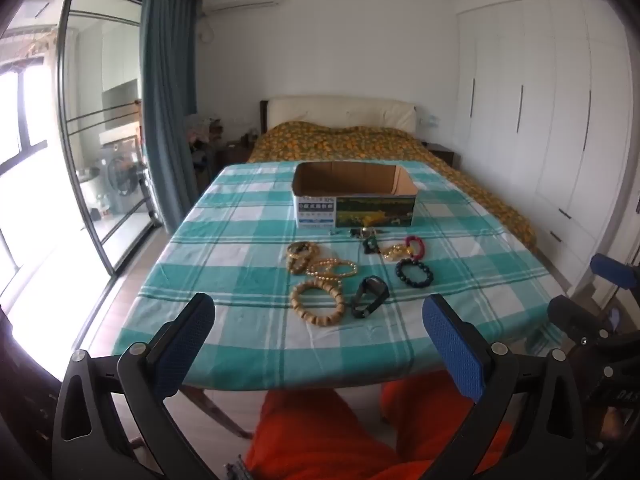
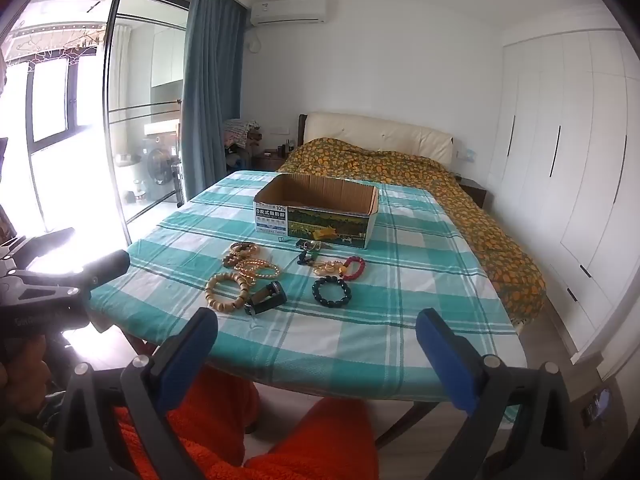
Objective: Organize jewelry
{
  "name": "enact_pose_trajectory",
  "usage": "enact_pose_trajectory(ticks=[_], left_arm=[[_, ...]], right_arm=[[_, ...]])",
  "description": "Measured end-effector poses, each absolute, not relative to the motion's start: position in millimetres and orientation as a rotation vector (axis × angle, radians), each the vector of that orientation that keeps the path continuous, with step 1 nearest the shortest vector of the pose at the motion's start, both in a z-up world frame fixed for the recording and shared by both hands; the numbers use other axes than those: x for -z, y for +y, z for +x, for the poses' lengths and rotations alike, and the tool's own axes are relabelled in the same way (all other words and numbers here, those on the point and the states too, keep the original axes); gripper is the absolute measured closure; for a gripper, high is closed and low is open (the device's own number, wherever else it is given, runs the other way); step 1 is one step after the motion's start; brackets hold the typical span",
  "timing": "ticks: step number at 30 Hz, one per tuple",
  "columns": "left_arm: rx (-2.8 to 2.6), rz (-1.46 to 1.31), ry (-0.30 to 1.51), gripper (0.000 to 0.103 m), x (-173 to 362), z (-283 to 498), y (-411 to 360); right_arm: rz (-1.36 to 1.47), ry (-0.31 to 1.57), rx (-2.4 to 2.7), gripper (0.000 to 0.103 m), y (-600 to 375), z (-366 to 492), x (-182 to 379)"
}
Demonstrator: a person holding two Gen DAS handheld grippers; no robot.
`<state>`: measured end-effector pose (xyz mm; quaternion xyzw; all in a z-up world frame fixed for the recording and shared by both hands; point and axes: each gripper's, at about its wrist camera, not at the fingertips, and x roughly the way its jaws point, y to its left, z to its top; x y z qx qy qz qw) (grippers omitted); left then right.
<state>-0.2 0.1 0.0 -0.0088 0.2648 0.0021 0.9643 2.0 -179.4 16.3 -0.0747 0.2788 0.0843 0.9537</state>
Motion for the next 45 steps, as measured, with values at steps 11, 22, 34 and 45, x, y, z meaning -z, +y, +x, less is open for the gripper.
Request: enact_pose_trajectory(ticks=[11, 22, 34, 45], left_arm=[[-0.004, -0.015, 0.54, 0.0, 0, 0, 0], [0.008, -0.022, 0.548, 0.0, 4, -2, -1], [0.007, -0.024, 0.549, 0.0, 5, -1, -1], [0.007, -0.023, 0.55, 0.0, 5, -1, -1]], right_arm=[[-0.152, 0.567, -0.17, 0.002, -179, 2, -16], [-0.154, 0.567, -0.169, 0.002, -179, 2, -16], [-0.155, 0.566, -0.169, 0.002, -180, 2, -16], [-0.156, 0.565, -0.169, 0.002, -180, 2, -17]])
